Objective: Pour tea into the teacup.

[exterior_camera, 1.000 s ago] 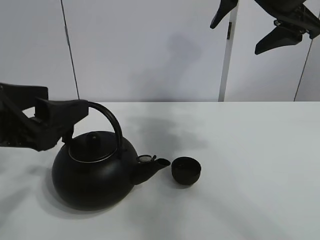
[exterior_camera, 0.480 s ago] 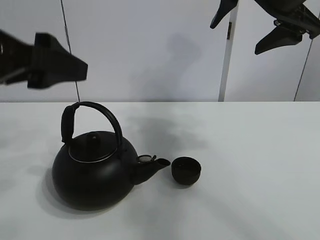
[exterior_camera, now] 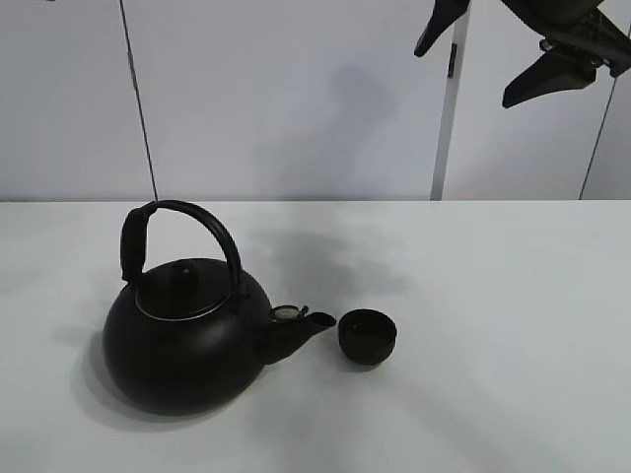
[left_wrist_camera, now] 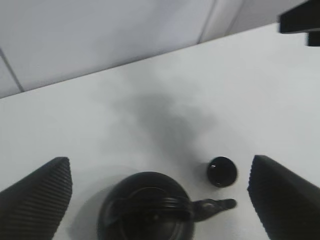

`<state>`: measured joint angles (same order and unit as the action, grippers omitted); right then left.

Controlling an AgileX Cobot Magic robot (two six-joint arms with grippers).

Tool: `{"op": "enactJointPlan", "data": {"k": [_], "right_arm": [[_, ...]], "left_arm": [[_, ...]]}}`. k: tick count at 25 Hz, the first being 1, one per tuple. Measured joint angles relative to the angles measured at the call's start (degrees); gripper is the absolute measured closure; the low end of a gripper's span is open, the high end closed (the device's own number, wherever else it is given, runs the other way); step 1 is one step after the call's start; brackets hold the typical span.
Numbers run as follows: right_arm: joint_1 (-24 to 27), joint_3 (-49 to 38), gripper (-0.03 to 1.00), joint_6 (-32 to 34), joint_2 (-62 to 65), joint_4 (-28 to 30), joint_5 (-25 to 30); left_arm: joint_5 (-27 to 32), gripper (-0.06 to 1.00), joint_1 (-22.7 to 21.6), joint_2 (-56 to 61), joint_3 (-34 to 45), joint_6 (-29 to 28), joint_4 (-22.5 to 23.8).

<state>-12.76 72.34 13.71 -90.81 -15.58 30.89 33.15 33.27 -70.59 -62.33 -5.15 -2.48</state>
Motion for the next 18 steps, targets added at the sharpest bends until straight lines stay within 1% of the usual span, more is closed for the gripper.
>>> {"op": "enactJointPlan", "data": {"k": [1,2,3,4,12,14,18], "right_arm": [[0.0,0.0,0.35,0.0,0.0,0.0,0.0],[0.0,0.0,0.35,0.0,0.0,0.0,-0.1],[0.0,0.0,0.35,0.0,0.0,0.0,-0.2],[0.0,0.0,0.35,0.0,0.0,0.0,-0.3],[0.0,0.0,0.35,0.0,0.0,0.0,-0.3],[0.0,0.0,0.35,0.1,0.0,-0.7,1.8],[0.0,0.0,0.35,0.2,0.0,-6.0,6.1]], "left_arm": [[1.8,0.25,-0.2,-0.5,-1.9,3.3,-3.4],[3.5,0.25,-0.4,-1.1,-3.7,5.1,-6.4],[5.5,0.25,-0.7,-2.0,-5.4,5.9,-8.1],[7.3,0.25,-1.0,-3.1,-6.7,6.0,-8.8],[17.5,0.25,-1.5,-13.4,-17.7,4.4,-9.7],[19.2,0.25,-1.5,-15.4,-19.9,3.3,-9.7],[21.2,0.25,-1.5,-18.6,-21.1,1.6,-9.7]]}}
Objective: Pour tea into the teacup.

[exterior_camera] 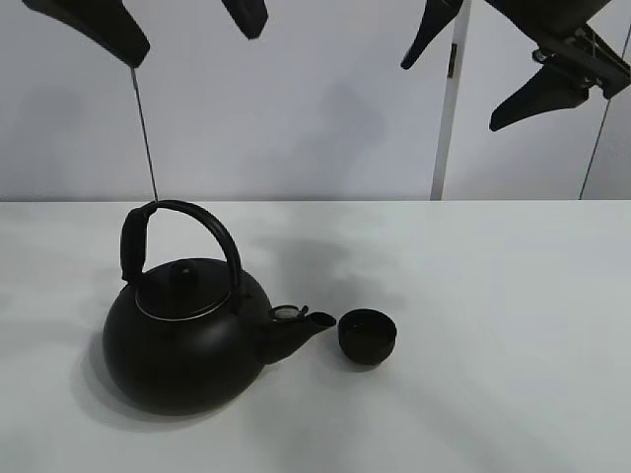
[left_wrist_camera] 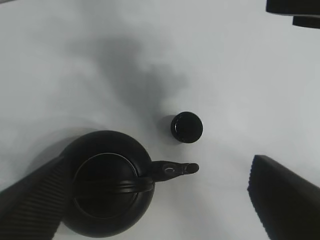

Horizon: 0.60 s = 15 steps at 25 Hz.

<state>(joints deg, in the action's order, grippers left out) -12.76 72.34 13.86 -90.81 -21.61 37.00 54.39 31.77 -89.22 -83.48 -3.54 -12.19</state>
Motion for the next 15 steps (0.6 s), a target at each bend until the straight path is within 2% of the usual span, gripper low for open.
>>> {"op": "enactJointPlan", "data": {"k": [7,15], "right_arm": [[0.0,0.0,0.35,-0.2,0.0,-1.6,6.5],[0.0,0.0,0.35,-0.2,0.0,-1.7,9.0]], "left_arm": [[0.5,0.25,0.0,-3.8,0.0,-0.8,0.0],[0.2,0.25,0.0,-3.8,0.0,-0.8,0.0]]}}
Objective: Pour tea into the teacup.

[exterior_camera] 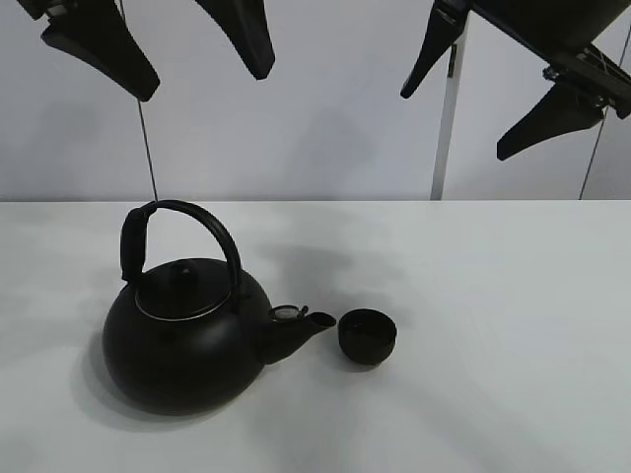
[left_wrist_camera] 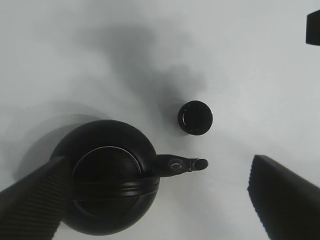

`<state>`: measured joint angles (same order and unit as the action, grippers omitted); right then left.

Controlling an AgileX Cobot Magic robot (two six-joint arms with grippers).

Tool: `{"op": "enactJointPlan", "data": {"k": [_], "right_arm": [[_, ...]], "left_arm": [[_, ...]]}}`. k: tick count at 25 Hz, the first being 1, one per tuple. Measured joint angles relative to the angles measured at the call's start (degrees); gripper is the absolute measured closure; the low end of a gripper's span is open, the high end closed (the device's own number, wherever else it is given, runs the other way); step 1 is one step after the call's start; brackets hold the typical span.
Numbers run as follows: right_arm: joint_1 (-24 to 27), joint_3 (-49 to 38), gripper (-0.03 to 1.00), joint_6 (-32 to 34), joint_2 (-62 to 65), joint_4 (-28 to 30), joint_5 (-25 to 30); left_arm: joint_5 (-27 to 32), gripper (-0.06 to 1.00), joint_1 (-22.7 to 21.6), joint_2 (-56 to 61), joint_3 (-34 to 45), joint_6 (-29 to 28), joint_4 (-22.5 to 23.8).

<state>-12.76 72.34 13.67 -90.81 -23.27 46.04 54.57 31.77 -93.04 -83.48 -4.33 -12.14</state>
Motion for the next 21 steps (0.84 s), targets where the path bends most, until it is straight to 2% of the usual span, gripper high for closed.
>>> {"op": "enactJointPlan", "data": {"k": [10,21], "right_arm": [[0.0,0.0,0.35,0.0,0.0,0.0,0.3],[0.0,0.0,0.35,0.0,0.0,0.0,0.3]], "left_arm": [[2.6,0.25,0.0,0.0,0.0,-0.5,0.0],[2.6,0.25,0.0,0.0,0.0,-0.4,0.0]]}}
